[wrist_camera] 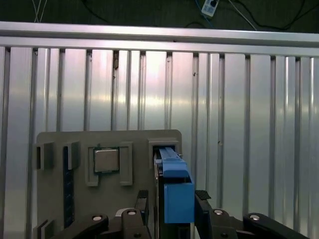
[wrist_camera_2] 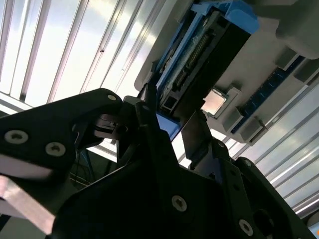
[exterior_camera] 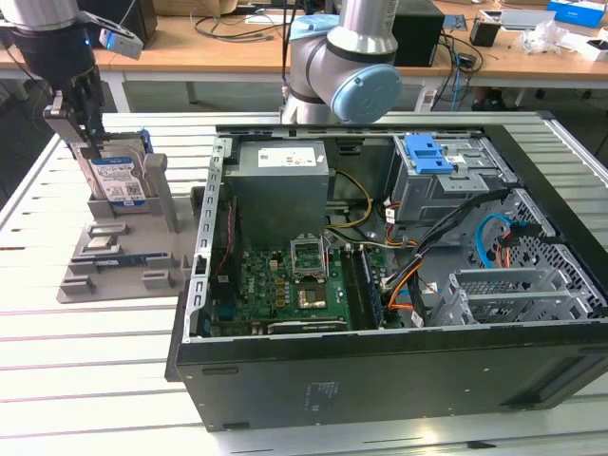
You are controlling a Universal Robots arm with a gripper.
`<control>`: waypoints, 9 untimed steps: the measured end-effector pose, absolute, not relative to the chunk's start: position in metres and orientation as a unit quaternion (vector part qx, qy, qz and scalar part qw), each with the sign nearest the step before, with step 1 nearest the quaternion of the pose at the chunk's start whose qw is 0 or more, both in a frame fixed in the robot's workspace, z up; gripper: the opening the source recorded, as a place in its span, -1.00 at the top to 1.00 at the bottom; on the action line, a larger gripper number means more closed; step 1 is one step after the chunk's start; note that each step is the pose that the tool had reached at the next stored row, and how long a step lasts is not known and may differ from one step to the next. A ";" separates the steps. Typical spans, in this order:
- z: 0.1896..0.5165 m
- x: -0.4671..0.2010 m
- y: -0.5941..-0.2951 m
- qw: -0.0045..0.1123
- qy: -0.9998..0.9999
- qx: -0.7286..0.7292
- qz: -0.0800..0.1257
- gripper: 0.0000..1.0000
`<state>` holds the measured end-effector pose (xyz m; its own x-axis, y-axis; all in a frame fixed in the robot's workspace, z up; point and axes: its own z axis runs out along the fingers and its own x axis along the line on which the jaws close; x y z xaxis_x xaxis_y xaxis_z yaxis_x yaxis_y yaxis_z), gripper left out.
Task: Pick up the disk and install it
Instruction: 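Pick up the disk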
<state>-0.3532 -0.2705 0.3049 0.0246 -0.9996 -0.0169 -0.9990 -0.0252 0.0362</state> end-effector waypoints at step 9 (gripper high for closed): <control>0.291 -0.353 -0.270 0.007 -0.698 0.716 -0.019 0.04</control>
